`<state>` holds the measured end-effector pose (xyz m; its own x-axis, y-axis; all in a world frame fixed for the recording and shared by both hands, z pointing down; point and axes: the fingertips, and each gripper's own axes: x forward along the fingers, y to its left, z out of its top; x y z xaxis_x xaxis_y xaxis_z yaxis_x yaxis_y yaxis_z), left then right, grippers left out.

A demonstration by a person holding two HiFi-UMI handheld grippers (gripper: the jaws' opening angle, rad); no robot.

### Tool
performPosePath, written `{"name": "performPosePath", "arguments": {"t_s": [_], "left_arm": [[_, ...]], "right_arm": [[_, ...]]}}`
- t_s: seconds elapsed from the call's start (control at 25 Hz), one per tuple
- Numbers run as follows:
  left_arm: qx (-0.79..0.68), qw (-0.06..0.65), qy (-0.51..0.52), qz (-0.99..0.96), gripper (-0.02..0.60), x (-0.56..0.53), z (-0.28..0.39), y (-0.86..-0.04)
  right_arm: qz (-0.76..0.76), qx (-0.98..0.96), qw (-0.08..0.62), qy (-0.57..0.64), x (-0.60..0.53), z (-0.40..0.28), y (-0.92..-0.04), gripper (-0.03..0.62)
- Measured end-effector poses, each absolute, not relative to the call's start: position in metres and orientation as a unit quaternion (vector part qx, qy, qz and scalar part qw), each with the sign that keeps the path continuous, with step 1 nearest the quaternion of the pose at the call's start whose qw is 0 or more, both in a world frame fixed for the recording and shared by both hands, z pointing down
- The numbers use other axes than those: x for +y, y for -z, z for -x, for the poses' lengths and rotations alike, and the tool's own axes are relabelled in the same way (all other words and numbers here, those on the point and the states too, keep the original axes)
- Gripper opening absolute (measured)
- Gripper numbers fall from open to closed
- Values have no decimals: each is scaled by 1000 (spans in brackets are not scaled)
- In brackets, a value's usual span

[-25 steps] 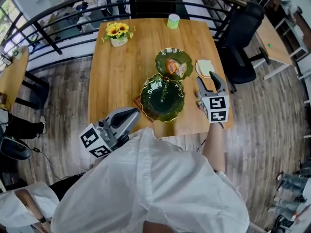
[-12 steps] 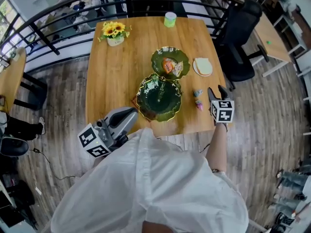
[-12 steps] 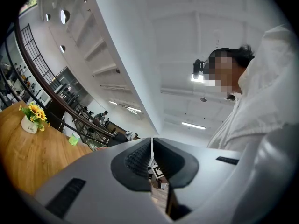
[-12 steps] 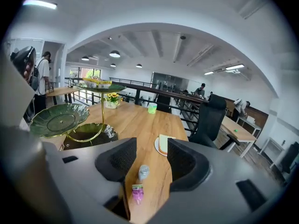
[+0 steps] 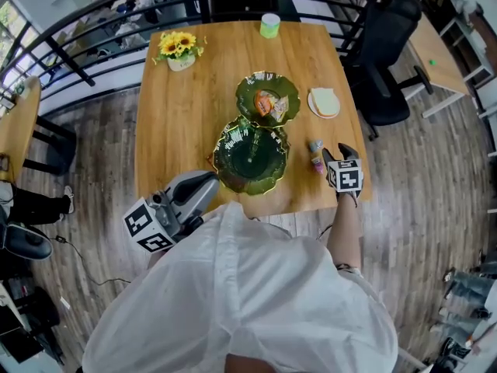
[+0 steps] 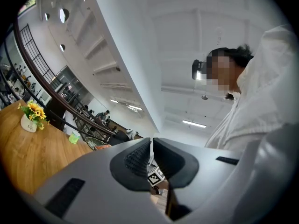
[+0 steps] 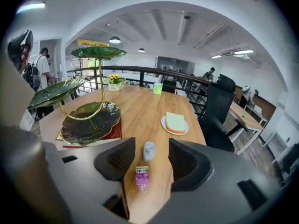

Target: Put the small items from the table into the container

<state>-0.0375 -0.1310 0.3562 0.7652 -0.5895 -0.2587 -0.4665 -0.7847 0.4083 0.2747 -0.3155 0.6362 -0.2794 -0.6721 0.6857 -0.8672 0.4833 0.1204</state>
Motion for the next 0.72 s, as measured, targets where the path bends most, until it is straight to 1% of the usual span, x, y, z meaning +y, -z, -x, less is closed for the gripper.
{"name": "performPosePath", "arguments": {"t_s": [0.28, 0.72], "left_arm": [[-294, 163, 183, -924, 9, -139, 34, -359], [-319, 163, 165, -919, 9, -143, 35, -362]], "right_arm": [[-452, -786, 385, -174, -310, -275, -682, 225], [-377, -771, 468, -211, -287, -269, -762, 227]]}}
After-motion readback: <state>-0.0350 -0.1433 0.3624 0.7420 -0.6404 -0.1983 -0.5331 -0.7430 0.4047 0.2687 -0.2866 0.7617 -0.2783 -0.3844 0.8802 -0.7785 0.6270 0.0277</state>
